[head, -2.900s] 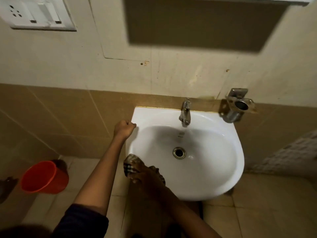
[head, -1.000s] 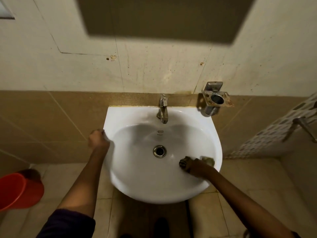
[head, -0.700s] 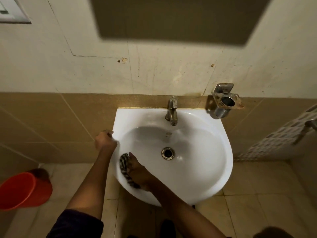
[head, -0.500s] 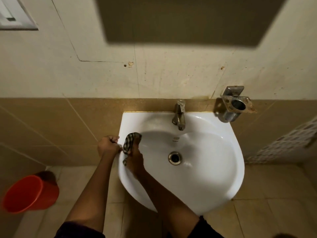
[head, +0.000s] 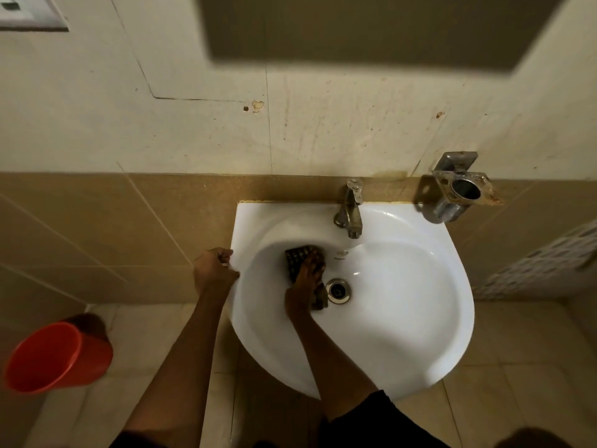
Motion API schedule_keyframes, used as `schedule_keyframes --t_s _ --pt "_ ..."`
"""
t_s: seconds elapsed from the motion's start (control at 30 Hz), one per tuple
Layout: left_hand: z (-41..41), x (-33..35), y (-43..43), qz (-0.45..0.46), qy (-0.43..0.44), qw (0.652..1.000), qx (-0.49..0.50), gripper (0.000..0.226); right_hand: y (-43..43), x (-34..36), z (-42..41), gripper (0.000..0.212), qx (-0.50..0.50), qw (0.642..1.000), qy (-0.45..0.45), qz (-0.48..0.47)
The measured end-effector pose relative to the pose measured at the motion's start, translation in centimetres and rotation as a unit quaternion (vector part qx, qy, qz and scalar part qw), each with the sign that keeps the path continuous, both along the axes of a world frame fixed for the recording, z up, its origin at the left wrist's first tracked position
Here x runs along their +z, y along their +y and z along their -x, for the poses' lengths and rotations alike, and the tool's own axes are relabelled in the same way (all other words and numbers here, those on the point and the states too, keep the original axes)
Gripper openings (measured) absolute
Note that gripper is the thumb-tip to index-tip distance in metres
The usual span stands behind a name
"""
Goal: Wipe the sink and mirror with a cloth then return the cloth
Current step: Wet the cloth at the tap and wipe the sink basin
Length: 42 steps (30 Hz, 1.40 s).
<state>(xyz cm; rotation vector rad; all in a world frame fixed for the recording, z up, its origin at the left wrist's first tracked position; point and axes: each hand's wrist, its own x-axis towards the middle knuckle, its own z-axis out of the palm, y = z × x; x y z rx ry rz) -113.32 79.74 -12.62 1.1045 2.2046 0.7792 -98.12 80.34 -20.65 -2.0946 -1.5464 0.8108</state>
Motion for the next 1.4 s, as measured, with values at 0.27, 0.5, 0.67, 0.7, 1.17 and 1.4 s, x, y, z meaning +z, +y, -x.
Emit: schedule_keyframes --t_s 0.27,0.5,0.67,0.7,1.17,1.4 --pt "-0.1 0.1 -0.1 0.003 0.028 1.000 -0.013 0.053 1.5 2.7 -3.8 0.071 -0.126 0.992 0.028 0.004" --pt "0.3 1.0 1.3 0.054 -0.004 0.999 0.007 0.049 4.1 1.3 -13.4 0.087 -0.110 0.993 -0.038 0.035" --pt "0.0 1.4 1.3 0.061 -0.005 0.998 0.019 0.047 1.5 -0.3 -17.9 0.068 0.072 0.973 -0.198 0.093" --pt "0.0 1.5 1.3 0.061 -0.007 0.998 0.021 0.047 1.2 -0.3 -18.6 0.066 0.108 0.962 -0.222 0.119" --pt "-0.7 2.2 0.8 0.037 -0.015 0.999 0.037 0.031 -2.3 1.2 -18.8 0.075 0.099 0.925 -0.240 0.276" --pt "-0.6 1.8 1.1 0.045 0.000 0.998 0.032 0.037 1.5 0.4 -16.4 0.085 0.180 0.941 -0.216 0.186"
